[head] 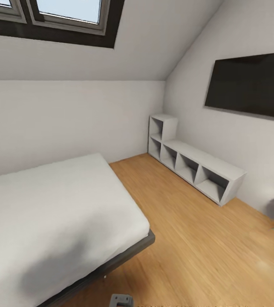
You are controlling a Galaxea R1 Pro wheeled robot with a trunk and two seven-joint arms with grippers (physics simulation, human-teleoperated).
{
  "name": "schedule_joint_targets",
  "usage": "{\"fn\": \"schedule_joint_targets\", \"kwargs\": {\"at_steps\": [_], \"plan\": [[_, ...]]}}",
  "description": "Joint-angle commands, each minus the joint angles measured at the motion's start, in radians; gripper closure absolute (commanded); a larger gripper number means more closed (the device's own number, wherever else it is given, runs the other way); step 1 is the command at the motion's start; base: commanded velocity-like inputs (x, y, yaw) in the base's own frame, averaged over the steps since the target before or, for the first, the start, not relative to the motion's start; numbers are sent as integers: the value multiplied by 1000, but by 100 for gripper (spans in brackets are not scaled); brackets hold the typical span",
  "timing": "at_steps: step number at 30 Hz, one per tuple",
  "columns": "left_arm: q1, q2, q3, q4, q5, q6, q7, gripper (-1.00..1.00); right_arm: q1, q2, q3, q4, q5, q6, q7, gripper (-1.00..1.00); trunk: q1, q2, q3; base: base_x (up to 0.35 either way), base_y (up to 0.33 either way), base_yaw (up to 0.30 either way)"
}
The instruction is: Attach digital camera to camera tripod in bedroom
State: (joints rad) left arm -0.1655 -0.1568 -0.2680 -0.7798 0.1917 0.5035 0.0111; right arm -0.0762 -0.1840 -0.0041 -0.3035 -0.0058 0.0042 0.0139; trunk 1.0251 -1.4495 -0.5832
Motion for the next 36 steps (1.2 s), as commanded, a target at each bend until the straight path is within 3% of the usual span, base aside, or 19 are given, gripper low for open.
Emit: {"fn": "schedule_joint_targets", "kwargs": {"at_steps": [1,36], "plan": [[0,0,0,-1,6,4,1,-100,-1,0,0,0,-1,0,1,-100,0,0,-2,0,0,-233],[0,2,3,4,6,3,1,-100,0,3,1,0,0,0,3,-100,0,0,-36,0,0,-235]]}}
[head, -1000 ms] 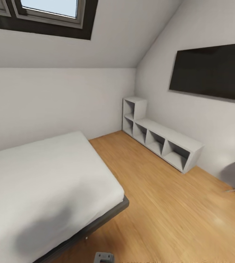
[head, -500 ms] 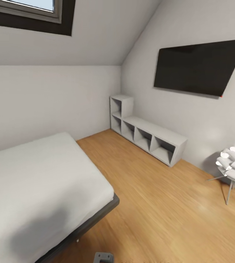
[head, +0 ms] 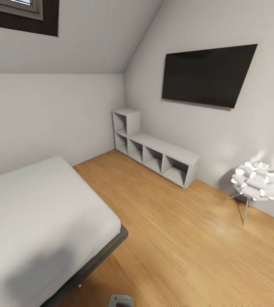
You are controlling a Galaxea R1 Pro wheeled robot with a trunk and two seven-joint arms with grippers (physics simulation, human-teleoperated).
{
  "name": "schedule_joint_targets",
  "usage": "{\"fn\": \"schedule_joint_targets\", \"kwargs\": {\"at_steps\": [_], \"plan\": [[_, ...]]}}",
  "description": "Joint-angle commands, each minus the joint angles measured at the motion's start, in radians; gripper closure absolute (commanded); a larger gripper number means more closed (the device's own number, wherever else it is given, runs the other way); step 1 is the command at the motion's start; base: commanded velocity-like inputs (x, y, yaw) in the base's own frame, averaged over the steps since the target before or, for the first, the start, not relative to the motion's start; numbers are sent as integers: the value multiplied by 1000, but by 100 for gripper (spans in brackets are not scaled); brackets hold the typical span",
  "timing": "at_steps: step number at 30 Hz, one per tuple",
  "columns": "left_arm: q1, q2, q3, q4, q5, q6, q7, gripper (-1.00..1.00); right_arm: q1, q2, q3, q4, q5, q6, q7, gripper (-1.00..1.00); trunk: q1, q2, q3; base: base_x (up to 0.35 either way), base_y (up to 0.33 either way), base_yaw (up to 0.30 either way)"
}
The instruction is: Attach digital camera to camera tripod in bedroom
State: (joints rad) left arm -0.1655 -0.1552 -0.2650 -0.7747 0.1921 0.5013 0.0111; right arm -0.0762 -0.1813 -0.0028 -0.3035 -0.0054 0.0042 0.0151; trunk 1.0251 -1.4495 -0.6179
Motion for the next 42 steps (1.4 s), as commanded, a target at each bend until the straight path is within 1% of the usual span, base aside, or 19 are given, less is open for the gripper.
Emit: {"fn": "schedule_joint_targets", "kwargs": {"at_steps": [1,22,33,37,40,41,42], "plan": [[0,0,0,-2,6,5,1,-100,-1,0,0,0,-1,0,2,-100,0,0,-2,0,0,-237],[0,2,1,-2,4,5,1,-100,-1,3,0,0,1,0,2,-100,0,0,-22,0,0,-237],[0,5,6,0,2,4,1,-100,-1,3,8,0,1,0,2,-100,0,0,-32,0,0,-237],[0,7,17,1,2,4,1,-100,-1,2,9,0,1,1,2,-100,0,0,-36,0,0,-237],[0,8,34,1,2,3,1,-100,-1,-1,11,0,1,2,3,-100,0,0,-39,0,0,-236],[0,9,46,1,3,3,1,-100,-1,-2,11,0,2,4,9,-100,0,0,-40,0,0,-236],[0,9,46,1,3,3,1,-100,-1,-2,11,0,2,4,9,-100,0,0,-41,0,0,-236]]}}
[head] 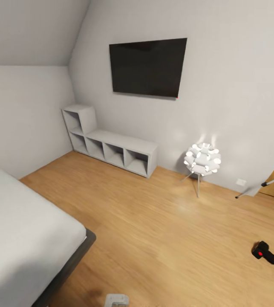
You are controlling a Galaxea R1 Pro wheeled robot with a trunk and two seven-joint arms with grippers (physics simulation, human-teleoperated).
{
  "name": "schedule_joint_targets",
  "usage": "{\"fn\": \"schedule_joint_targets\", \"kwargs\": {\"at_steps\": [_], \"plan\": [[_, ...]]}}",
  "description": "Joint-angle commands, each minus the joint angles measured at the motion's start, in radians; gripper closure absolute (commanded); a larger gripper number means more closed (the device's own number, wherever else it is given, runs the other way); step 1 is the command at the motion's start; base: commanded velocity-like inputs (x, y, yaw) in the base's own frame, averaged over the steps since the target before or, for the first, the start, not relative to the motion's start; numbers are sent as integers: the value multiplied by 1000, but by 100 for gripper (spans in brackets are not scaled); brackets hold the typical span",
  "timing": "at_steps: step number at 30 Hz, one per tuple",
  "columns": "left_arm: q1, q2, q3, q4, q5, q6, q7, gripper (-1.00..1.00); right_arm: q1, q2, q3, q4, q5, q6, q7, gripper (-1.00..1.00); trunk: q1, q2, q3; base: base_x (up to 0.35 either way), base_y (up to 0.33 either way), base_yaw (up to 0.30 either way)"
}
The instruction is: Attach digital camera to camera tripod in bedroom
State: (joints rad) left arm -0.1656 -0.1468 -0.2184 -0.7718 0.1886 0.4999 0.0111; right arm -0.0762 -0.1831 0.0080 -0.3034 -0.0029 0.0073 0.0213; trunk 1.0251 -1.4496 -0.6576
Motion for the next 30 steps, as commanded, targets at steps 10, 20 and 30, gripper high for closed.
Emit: {"fn": "schedule_joint_targets", "kwargs": {"at_steps": [10,20,30], "plan": [[0,3,30,1,5,5,1,-100,0,-4,1,1,7,7,104,-100,0,0,-10,0,0,-236],[0,6,35,2,5,4,1,-100,1,-4,3,2,8,8,132,-100,0,0,-20,0,0,-236],[1,10,36,4,5,-14,3,-100,2,-6,3,6,9,7,136,-100,0,0,-25,0,-29,-153]]}}
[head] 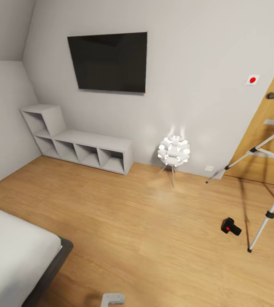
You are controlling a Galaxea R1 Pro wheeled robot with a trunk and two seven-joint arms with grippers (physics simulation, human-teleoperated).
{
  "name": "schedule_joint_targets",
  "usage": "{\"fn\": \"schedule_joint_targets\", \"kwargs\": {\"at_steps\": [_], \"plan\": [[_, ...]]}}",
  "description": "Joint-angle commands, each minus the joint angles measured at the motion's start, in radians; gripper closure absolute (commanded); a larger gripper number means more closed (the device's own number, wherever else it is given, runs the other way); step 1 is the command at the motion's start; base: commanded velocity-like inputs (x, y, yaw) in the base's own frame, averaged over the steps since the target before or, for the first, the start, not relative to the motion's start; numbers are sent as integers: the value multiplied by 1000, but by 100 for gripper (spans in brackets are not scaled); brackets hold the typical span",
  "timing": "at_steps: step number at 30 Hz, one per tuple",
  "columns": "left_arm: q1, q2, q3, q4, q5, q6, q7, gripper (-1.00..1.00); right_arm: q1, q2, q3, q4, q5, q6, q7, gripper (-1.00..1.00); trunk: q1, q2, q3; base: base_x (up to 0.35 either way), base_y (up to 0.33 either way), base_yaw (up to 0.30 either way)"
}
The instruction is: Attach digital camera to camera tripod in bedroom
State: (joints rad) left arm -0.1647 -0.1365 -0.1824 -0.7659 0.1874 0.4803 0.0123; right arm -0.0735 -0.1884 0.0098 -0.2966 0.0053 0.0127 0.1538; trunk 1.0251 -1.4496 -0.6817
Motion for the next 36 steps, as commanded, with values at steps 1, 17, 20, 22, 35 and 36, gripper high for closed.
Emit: {"fn": "schedule_joint_targets", "kwargs": {"at_steps": [1,17,20,22,35,36], "plan": [[0,1,0,-1,6,4,1,-100,0,-1,1,0,1,1,3,-100,0,0,-1,0,-174,-41],[1,6,0,-1,6,3,1,-100,3,-31,2,1,5,-1,36,-100,0,0,-2,10,-297,-9],[1,7,0,-1,6,3,1,-100,4,-32,2,1,5,-3,39,-100,0,0,-3,125,-241,-2],[1,7,0,-1,6,3,1,-100,5,-32,2,1,4,-4,43,-100,0,0,-4,187,-122,-19],[1,8,0,-1,7,3,-1,-100,6,-33,2,1,0,-4,52,-100,0,0,-11,261,163,-107],[1,8,0,-1,7,3,-2,-100,6,-33,2,1,0,-4,52,-100,0,0,-12,263,202,-134]]}}
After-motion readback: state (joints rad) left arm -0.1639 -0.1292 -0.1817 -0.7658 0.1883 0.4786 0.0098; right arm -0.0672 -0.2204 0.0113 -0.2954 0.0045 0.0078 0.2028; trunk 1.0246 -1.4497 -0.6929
